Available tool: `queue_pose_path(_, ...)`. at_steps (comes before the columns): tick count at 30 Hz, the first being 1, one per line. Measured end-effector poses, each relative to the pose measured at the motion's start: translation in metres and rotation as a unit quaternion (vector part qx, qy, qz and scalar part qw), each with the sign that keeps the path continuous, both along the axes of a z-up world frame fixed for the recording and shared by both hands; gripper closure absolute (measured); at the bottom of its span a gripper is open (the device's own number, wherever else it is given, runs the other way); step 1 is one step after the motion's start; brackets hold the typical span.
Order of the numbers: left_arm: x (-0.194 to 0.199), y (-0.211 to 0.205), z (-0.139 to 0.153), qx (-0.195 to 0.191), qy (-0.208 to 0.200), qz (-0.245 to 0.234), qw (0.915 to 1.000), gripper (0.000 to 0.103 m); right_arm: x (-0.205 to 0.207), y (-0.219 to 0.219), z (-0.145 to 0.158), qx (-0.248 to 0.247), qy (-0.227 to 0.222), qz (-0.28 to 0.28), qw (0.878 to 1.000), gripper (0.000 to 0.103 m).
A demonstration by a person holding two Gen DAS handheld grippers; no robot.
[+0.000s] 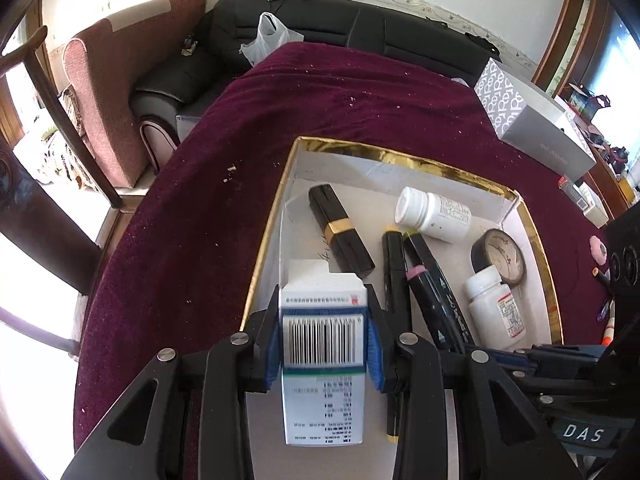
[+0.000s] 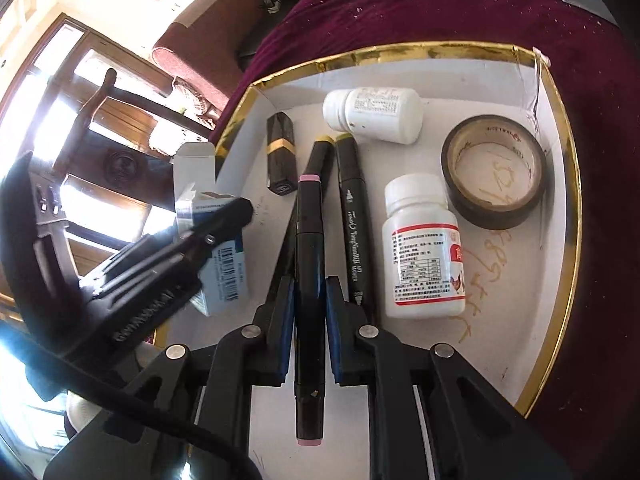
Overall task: Organize objects
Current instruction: 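Carry the box and marker into the tray with both tools, then open both tools and withdraw from the tray toward the pile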
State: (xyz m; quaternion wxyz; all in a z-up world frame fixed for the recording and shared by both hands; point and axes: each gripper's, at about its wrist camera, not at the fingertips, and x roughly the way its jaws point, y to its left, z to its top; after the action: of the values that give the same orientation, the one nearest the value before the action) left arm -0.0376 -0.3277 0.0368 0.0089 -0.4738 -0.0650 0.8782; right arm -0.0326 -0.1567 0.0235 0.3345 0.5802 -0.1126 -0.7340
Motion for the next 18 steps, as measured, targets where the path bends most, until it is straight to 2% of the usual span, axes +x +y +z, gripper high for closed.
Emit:
queue_pose_path(5, 0.001, -0.004, 0.003, 0.019, 0.01, 0.002, 0.9998, 0.069, 0.0, 0.002, -0.001, 0.014, 0.009, -0.005, 1.0, 0.088)
queue_pose_path(7, 0.004, -0.006, 0.006, 0.03, 0.012, 0.003, 0.9995, 0.066, 0.002, 0.002, 0.002, 0.025, 0.022, -0.001, 0.999, 0.085)
queue_pose_path(9, 0.008, -0.009, 0.012, 0.034, 0.021, 0.009, 0.9991, 0.06, 0.006, 0.002, 0.008, 0.038, 0.042, 0.002, 0.998, 0.079)
queue_pose_path(14, 0.032, -0.013, 0.041, 0.036, 0.061, 0.016, 0.9973, 0.053, 0.017, 0.006, 0.024, 0.042, 0.08, 0.006, 0.996, 0.072)
queue_pose_path(18, 0.058, -0.014, 0.066, 0.045, 0.099, 0.024, 0.9938, 0.049, 0.033, 0.031, 0.046, 0.043, 0.132, -0.004, 0.99, 0.07)
